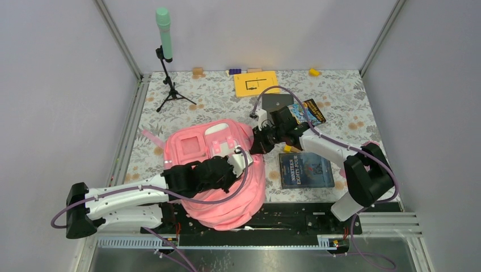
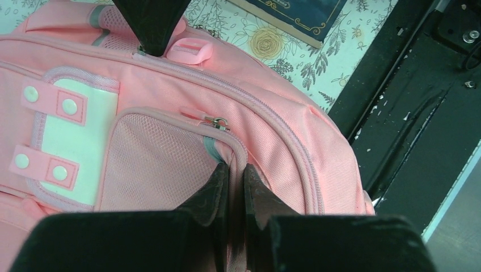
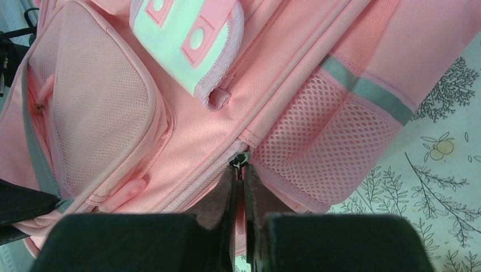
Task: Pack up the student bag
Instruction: Unzip the student bag at the center of the board.
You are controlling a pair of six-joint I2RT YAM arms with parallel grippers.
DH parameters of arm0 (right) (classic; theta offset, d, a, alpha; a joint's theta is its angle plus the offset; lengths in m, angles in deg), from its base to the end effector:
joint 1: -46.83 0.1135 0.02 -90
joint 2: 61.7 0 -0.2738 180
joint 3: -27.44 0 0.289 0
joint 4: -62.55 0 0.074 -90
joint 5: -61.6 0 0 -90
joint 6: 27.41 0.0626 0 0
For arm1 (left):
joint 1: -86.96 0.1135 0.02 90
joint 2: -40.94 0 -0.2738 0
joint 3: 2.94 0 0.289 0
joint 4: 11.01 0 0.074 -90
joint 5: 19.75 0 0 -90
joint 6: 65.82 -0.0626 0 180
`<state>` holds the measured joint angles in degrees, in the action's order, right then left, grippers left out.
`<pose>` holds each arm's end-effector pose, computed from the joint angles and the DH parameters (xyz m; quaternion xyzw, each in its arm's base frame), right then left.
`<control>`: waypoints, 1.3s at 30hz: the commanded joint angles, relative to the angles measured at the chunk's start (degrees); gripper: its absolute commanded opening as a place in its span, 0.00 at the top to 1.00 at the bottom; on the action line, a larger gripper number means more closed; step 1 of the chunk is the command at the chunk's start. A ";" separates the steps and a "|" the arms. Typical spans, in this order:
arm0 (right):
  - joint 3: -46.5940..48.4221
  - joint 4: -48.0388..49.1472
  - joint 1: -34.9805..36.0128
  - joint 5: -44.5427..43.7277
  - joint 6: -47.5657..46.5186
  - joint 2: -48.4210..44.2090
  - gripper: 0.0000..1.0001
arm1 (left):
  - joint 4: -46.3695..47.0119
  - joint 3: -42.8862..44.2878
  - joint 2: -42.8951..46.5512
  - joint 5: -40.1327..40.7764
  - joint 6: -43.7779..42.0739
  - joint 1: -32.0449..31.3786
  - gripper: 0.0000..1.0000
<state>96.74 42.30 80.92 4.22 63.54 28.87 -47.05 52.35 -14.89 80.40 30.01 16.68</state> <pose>0.3015 0.2448 0.1984 -0.3601 0.8059 0.3628 0.2987 0.0995 -0.2449 0.2565 0.4408 0.7739 -0.2138 0.4012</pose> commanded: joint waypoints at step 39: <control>-32.35 32.22 15.21 -31.55 -3.45 -30.31 0.36 | -20.18 23.53 4.92 -16.52 -15.86 24.56 1.00</control>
<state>65.64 64.68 92.30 -18.08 61.87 -2.39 -71.61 69.92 -11.42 65.49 16.52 40.41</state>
